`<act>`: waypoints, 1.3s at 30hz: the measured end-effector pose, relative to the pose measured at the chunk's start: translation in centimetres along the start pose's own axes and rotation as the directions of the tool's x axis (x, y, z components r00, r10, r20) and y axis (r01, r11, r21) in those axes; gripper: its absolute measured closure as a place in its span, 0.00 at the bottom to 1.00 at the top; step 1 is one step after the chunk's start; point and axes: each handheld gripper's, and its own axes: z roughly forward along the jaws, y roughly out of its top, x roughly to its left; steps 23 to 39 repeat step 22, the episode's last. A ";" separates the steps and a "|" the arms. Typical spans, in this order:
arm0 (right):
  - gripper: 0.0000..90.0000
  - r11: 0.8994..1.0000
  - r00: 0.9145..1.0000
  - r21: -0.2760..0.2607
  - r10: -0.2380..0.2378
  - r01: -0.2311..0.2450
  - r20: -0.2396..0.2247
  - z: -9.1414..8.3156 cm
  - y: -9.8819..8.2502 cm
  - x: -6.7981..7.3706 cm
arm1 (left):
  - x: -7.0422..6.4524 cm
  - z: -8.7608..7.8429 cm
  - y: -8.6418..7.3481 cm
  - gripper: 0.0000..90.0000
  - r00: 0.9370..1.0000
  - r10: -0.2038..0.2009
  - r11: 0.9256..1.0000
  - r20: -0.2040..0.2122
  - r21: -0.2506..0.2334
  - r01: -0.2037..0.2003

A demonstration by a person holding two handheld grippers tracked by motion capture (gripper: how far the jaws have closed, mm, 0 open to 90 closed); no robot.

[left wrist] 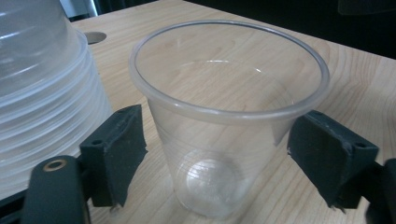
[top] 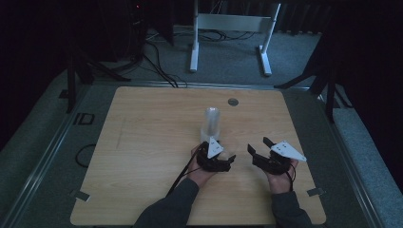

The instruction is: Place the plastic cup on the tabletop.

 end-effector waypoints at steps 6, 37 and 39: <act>0.31 1.000 1.000 0.000 0.000 0.000 0.001 0.0 0.0 0.0 | 0.2 -0.4 -0.2 0.17 1.000 -0.016 1.000 -0.003 0.007 0.016; 0.31 1.000 1.000 0.003 -0.001 0.001 0.000 0.1 -0.1 0.0 | 0.9 -3.0 -1.5 0.17 1.000 -0.002 1.000 -0.011 -0.006 0.002; 0.31 1.000 1.000 0.003 -0.001 0.001 0.000 0.1 -0.1 0.0 | 0.9 -3.0 -1.5 0.17 1.000 -0.002 1.000 -0.011 -0.006 0.002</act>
